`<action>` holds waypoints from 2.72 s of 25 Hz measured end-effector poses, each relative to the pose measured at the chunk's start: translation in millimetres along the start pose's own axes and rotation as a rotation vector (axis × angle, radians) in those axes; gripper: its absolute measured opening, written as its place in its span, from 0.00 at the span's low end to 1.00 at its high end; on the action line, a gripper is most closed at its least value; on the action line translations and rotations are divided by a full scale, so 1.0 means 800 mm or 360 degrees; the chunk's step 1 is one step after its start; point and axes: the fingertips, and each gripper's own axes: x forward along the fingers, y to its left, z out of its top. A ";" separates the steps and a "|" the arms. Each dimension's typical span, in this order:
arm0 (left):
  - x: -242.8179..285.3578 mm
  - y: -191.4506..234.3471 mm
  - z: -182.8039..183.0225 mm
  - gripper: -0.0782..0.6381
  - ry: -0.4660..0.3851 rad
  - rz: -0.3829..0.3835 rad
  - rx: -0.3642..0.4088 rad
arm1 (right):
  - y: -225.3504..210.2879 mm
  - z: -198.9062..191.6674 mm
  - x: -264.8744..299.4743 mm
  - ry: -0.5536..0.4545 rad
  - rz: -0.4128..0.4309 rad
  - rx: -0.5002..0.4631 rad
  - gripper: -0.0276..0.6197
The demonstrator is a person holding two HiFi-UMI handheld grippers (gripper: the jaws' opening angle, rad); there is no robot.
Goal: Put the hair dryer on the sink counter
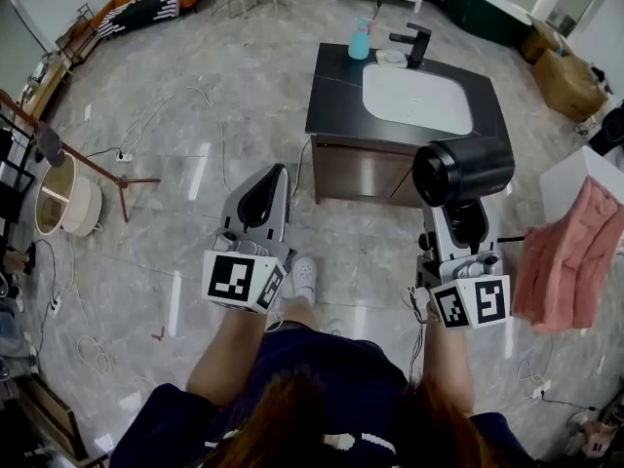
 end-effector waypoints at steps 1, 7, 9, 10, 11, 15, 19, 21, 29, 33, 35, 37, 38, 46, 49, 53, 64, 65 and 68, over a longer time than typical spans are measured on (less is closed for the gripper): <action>0.014 0.014 -0.001 0.13 -0.0001 -0.0001 -0.0002 | -0.002 -0.003 0.020 -0.0004 0.0000 -0.0003 0.47; 0.103 0.105 0.002 0.13 -0.0023 -0.0032 0.0004 | -0.010 -0.014 0.147 -0.0047 -0.0024 -0.0014 0.47; 0.130 0.135 0.005 0.13 -0.0032 -0.0046 0.0008 | -0.011 -0.017 0.188 -0.0062 -0.0033 -0.0015 0.47; 0.143 0.150 0.005 0.13 -0.0036 -0.0055 0.0008 | -0.010 -0.019 0.207 -0.0068 -0.0038 -0.0017 0.47; 0.155 0.164 0.005 0.13 -0.0038 -0.0065 0.0007 | -0.008 -0.022 0.225 -0.0074 -0.0041 -0.0019 0.47; 0.194 0.208 0.001 0.13 -0.0034 -0.0092 0.0003 | -0.003 -0.032 0.283 -0.0079 -0.0044 -0.0017 0.47; 0.225 0.234 -0.009 0.13 -0.0012 -0.0102 -0.0014 | -0.006 -0.047 0.321 -0.0038 -0.0042 -0.0008 0.47; 0.239 0.244 -0.014 0.13 -0.0008 -0.0101 -0.0020 | -0.012 -0.055 0.338 -0.0029 -0.0045 0.0005 0.47; 0.313 0.287 -0.031 0.13 -0.0002 -0.0023 -0.0027 | -0.053 -0.078 0.434 -0.0021 0.0039 0.0026 0.47; 0.369 0.314 -0.036 0.13 -0.0015 0.0046 -0.0018 | -0.086 -0.085 0.500 -0.0043 0.0096 0.0029 0.47; 0.403 0.327 -0.035 0.13 -0.0024 0.0084 -0.0013 | -0.106 -0.088 0.535 -0.0042 0.0127 0.0038 0.47; 0.439 0.340 -0.032 0.13 -0.0041 0.0122 -0.0004 | -0.129 -0.091 0.571 -0.0040 0.0162 0.0044 0.47; 0.458 0.345 -0.031 0.13 -0.0048 0.0140 0.0000 | -0.142 -0.093 0.589 -0.0038 0.0177 0.0048 0.47; 0.572 0.366 -0.043 0.13 -0.0053 0.0258 0.0027 | -0.225 -0.122 0.694 -0.0001 0.0265 0.0108 0.47; 0.600 0.371 -0.052 0.13 -0.0034 0.0268 0.0029 | -0.239 -0.138 0.718 0.0025 0.0280 0.0132 0.47; 0.630 0.378 -0.060 0.13 -0.0014 0.0266 0.0024 | -0.254 -0.155 0.742 0.0065 0.0280 0.0156 0.47; 0.707 0.434 -0.097 0.13 0.0029 0.0120 -0.0021 | -0.258 -0.211 0.812 0.0160 0.0150 0.0162 0.47; 0.713 0.442 -0.101 0.13 0.0036 0.0100 -0.0025 | -0.254 -0.221 0.820 0.0174 0.0127 0.0157 0.47; 0.734 0.467 -0.117 0.13 0.0066 0.0044 -0.0044 | -0.242 -0.255 0.844 0.0245 0.0075 0.0151 0.47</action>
